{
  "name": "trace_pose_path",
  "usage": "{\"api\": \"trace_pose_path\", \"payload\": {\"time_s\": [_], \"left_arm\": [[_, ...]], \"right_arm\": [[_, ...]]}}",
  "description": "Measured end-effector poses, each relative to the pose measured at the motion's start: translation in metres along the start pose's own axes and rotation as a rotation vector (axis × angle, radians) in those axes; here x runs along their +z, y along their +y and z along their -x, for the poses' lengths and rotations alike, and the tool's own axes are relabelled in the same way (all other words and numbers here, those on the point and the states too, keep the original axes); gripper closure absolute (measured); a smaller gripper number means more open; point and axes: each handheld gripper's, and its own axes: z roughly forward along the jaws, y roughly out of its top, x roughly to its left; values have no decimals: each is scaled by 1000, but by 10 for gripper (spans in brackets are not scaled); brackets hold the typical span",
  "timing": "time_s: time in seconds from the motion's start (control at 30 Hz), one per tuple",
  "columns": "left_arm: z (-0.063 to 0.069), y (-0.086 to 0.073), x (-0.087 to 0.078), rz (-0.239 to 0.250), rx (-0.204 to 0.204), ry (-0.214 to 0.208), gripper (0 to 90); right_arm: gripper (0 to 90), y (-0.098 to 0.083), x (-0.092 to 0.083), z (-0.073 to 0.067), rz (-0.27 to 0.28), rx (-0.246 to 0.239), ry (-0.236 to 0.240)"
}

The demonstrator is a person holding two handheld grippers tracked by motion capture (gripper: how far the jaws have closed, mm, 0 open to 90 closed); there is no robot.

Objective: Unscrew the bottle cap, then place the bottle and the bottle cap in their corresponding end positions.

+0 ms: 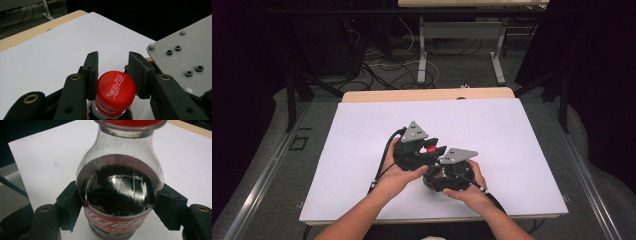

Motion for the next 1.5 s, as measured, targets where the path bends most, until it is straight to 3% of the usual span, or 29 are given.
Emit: {"api": "trace_pose_path", "payload": {"time_s": [0.27,0.3,0.6,1.2,1.5], "left_arm": [[-10,0,-8,8,-28,23,614],[-13,0,-9,-2,-22,24,614],[-31,-5,-17,-1,-65,69,614],[-66,-28,-31,-8,-153,153,615],[-84,-42,-40,-24,-195,201,614]], "right_arm": [[297,-1,-1,4,-22,5,-2],[297,-2,0,5,-3,-1,-9],[297,-3,1,10,2,14,-34],[297,-4,-3,26,12,40,-87],[297,3,-7,44,30,59,-141]]}}
